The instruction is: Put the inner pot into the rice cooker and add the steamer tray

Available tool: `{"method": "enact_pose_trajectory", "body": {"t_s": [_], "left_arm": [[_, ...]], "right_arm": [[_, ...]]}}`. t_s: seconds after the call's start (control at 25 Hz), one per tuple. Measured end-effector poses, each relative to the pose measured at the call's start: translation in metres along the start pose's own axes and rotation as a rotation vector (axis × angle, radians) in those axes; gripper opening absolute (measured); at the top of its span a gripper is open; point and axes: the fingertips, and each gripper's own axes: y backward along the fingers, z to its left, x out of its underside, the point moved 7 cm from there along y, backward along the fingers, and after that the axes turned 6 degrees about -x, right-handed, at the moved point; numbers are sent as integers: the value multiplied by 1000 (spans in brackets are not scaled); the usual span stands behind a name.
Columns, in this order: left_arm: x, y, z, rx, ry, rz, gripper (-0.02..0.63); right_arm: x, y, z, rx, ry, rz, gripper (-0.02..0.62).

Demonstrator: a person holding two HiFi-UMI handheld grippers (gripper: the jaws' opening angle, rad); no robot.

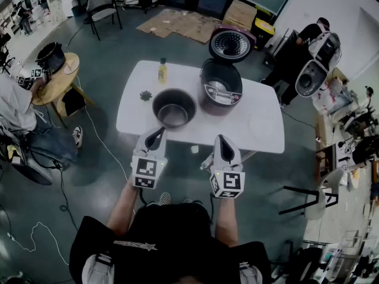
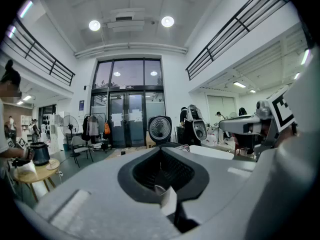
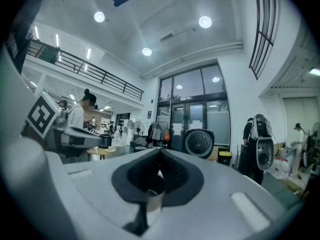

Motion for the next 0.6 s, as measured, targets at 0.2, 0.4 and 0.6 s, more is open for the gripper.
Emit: {"method": "enact_pose_trajectory", "body": {"t_s": [0.2, 0.4, 0.6], "left_arm": [[-3, -3, 1, -21, -19, -14, 11], [-2, -4, 3, -21, -14, -7, 11], [-1, -3, 8, -22, -12, 0, 11]], "right_arm": [[-4, -2, -2, -8, 2, -18, 5], [-5, -2, -2, 5, -22, -21, 5], [-2, -5, 1, 8, -40, 2, 5]]}}
